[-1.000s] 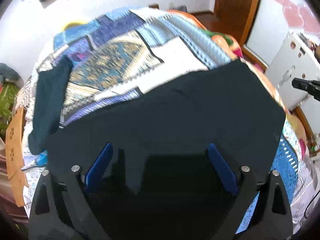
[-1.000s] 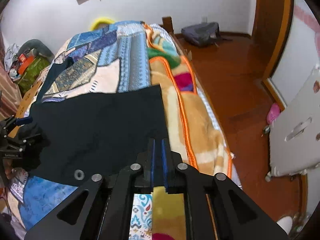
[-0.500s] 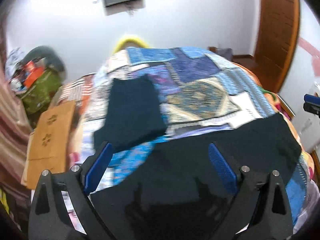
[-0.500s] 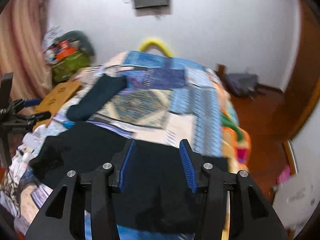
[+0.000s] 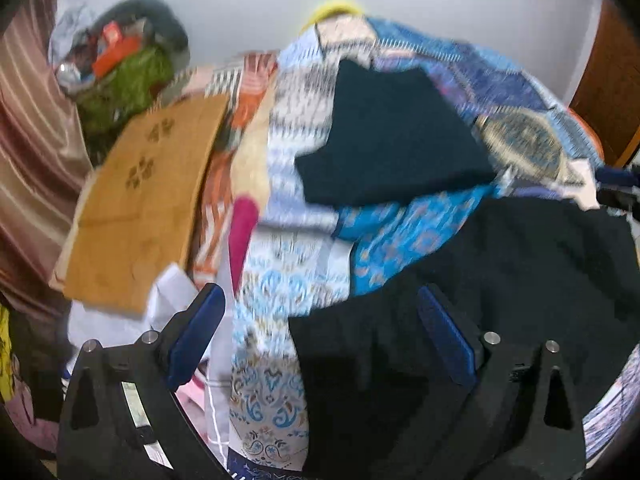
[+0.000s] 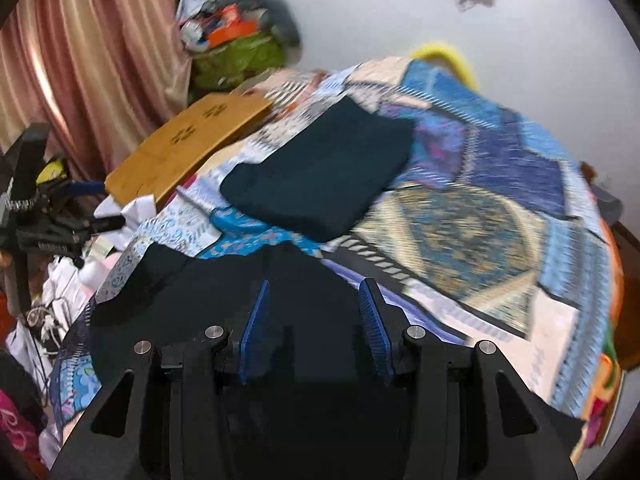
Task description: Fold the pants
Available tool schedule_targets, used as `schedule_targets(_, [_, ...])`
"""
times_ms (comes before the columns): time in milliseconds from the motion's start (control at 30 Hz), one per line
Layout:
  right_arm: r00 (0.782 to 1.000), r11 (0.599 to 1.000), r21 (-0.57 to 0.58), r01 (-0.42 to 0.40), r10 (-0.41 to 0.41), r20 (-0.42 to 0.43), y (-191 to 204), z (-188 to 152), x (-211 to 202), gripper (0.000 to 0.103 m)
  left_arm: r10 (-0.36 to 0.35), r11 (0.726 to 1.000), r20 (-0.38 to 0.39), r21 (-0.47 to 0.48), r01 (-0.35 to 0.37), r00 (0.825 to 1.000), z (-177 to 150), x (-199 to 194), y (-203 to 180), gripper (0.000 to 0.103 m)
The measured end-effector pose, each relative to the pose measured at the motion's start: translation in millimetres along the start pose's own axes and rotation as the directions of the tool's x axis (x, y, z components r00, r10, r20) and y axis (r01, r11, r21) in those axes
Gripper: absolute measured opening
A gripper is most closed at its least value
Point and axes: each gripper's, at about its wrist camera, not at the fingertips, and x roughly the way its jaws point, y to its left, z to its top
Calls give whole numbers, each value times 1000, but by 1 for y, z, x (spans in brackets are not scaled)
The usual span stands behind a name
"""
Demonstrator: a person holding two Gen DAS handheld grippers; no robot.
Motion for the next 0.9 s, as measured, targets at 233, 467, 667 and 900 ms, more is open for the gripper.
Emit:
schedule_targets(233, [992,996,-76,-42,33,-119,17,20,64,42,-84,996,-156,-44,78,984,-40,62,-3,97])
schedule_targets(467, [967,987,-134,-84,48,-252,24,21,114,40,-65,997,-159,27,70,985,-60,77,-18,97])
schedule_targets(667, [980,987,-151,-49,18,-199,27,22,113,6,16,996,-131,85,-5,991,-70,74,-21,98])
schedule_targets(900, [988,992,-122,11,-29,-150,22,31,115,4,58,998,-130,22,-56,990,-80,75,-1,98])
